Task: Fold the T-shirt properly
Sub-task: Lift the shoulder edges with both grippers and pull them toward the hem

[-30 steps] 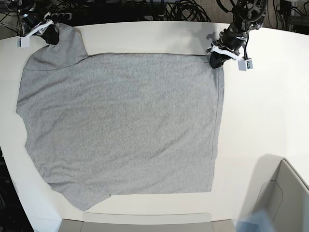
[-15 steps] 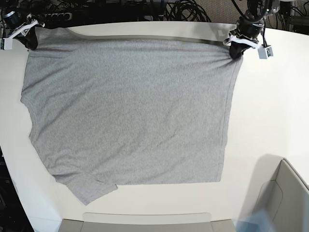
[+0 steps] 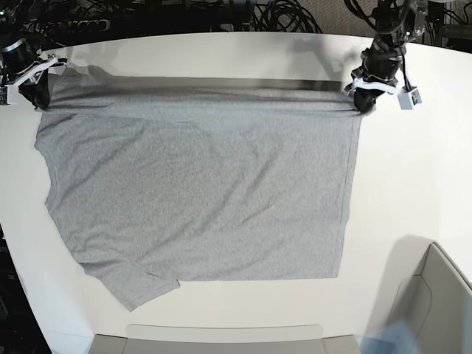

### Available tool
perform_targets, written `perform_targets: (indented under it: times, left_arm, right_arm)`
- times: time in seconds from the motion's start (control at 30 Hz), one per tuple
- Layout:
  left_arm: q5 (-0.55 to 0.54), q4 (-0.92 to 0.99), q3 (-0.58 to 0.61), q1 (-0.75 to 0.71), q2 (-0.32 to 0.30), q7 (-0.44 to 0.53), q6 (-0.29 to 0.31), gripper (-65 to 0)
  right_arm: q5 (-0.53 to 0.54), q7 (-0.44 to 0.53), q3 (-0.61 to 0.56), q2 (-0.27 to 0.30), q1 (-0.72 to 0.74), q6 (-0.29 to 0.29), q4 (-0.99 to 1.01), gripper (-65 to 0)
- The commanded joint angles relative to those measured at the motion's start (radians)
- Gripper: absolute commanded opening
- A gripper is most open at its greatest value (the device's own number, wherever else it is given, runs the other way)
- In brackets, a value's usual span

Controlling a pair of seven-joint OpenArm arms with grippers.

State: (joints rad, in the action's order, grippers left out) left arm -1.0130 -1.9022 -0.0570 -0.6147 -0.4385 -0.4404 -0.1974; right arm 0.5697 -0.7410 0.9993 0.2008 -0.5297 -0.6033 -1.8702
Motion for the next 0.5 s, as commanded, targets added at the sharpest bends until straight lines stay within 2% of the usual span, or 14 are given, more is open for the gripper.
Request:
perform_targets:
  times: [0.0,0.17,0.27,0.47]
  left_arm:
    - [0.001,-0.015,-0.010,0.006,-0.012,-0.015,-0.012,-65.0]
    - [0.001,-0.015,-0.010,0.036,-0.010,-0.031,-0.020,-65.0]
    - [0.003,-0.015,-0.011,0.065,-0.010,-0.030,-0.040,-65.0]
    - [0.006,0.008,-0.010,0.128,-0.010,-0.030,-0.040,-65.0]
  right_arm:
    - [0.000,-0.001,0.010,0.018,0.010,0.003,-0.016,-65.0]
    - [-0.055,-0.028,0.002,0.032,0.067,0.003,-0.016,-65.0]
    - [-0.096,-0.025,-0.053,0.033,0.092,0.003,-0.015,-65.0]
    - [-0.218,-0.025,-0.156,0.025,0.181,0.003,-0.010,-65.0]
